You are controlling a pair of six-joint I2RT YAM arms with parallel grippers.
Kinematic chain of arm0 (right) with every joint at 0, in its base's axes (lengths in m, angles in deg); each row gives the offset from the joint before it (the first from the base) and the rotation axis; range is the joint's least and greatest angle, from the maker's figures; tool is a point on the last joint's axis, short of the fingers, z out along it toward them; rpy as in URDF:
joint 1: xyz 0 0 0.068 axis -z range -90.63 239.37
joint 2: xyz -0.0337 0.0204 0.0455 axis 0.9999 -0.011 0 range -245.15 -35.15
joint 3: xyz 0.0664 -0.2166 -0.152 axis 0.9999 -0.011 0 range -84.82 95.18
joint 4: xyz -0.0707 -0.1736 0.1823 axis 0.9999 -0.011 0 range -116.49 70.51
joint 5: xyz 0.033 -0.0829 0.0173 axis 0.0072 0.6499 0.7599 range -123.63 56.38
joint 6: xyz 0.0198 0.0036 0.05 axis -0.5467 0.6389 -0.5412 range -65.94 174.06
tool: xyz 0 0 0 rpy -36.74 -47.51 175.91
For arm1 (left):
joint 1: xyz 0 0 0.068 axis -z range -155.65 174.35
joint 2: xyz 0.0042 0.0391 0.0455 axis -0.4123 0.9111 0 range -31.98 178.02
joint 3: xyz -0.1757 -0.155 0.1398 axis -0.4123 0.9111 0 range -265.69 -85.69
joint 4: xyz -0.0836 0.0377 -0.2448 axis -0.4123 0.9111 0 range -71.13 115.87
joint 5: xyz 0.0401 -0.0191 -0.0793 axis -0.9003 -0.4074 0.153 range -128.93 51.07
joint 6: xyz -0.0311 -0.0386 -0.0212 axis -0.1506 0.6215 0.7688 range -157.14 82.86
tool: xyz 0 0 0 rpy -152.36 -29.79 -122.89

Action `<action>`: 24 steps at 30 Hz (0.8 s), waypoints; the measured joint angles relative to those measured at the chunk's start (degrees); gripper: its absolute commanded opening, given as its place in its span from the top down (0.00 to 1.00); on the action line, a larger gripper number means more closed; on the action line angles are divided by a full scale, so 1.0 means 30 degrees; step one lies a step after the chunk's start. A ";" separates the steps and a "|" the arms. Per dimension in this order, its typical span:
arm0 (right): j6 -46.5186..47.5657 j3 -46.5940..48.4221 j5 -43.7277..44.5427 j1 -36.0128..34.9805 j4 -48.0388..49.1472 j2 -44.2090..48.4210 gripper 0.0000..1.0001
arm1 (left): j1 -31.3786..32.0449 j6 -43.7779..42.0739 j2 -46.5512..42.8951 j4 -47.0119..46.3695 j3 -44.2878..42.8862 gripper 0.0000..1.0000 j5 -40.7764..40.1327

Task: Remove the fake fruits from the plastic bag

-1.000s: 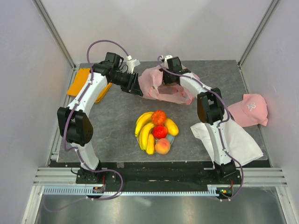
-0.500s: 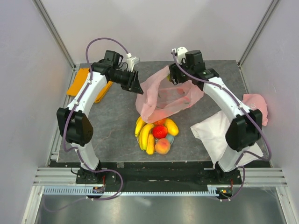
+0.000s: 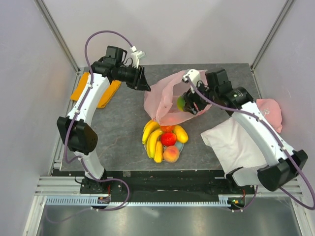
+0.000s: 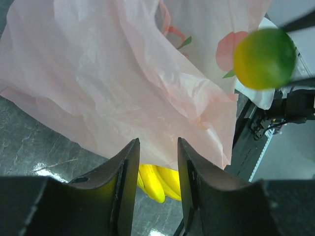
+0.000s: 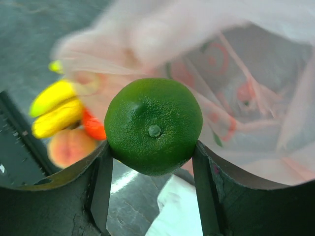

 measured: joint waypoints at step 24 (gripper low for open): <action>0.9377 -0.0962 0.0029 -1.1052 -0.1916 -0.3366 0.72 | -0.2849 0.0066 -0.9289 0.0117 0.7817 0.55 -0.2557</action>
